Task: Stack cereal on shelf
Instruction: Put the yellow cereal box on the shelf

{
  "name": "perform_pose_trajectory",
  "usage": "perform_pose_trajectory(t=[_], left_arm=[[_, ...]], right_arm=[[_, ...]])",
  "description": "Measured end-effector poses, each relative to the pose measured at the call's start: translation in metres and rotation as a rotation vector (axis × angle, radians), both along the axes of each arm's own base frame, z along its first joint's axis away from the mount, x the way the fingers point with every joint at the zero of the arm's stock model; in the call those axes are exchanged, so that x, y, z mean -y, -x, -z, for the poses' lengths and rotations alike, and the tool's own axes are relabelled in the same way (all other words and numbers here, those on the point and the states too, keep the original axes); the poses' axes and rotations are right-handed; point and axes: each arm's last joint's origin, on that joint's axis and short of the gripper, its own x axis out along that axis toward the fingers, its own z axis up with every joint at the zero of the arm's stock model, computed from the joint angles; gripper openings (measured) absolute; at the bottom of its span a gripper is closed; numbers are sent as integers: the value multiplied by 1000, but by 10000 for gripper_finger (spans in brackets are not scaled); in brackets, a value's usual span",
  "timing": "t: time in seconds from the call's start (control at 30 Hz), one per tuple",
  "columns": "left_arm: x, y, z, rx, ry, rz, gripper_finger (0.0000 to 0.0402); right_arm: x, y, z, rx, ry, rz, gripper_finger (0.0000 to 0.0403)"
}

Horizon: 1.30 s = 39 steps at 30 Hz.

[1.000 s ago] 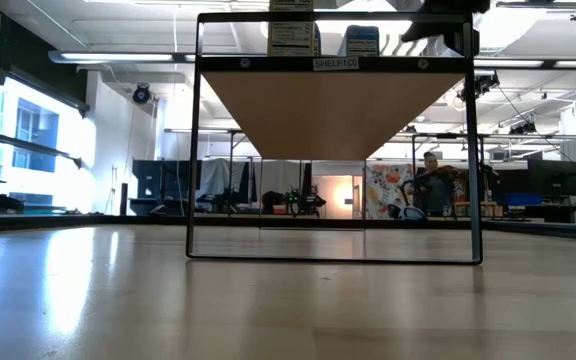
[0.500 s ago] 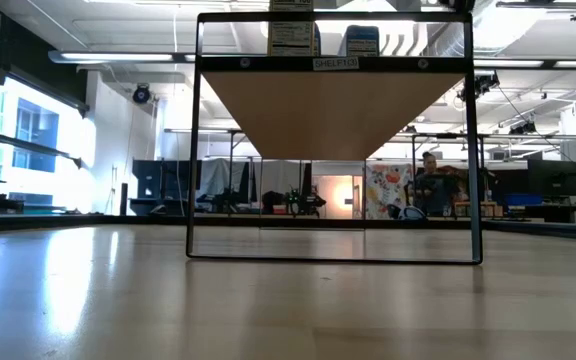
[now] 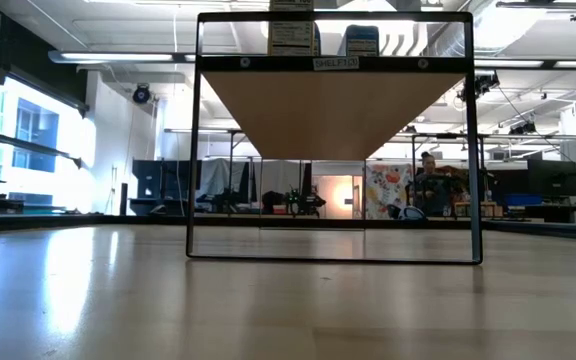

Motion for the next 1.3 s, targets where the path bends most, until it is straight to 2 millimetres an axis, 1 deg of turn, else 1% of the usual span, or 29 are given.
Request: perform_pose_trajectory(t=[0.07,0.13,0.2,0.3,0.37,0.43,0.5,0.67,0.83,0.97,1.07,1.17,1.3], left_arm=[[-14,-12,-1,53,71,-84,137],[-23,-16,0,49,80,-126,136],[-30,-24,3,61,104,-171,136],[-37,-28,10,16,140,-238,136],[-41,-32,11,9,198,-261,136],[-43,-31,15,-40,223,-262,136],[-42,-35,16,-34,233,-256,136],[-47,-34,20,-53,189,-307,136],[-58,-40,32,-113,181,-367,136],[-65,-44,33,-105,191,-391,136],[-68,-52,40,-111,215,-419,136],[-72,-58,50,-150,227,-419,136],[-72,-59,50,-148,237,-420,136]], right_arm=[[0,3,0,0,0,1,0],[0,5,0,2,-1,3,0],[0,5,-1,5,-2,11,0],[1,5,0,-4,-13,30,0],[1,3,1,-15,-13,46,0],[1,2,1,-22,-27,59,0],[1,0,2,-33,-50,64,0],[-2,-1,4,-64,-104,-14,0],[-2,2,14,-183,-98,43,0],[-10,-4,15,-189,-93,-4,0],[-18,-11,18,-208,-71,-36,0],[-29,-18,22,-233,-26,-58,0],[-47,-26,27,-256,56,-79,0]])
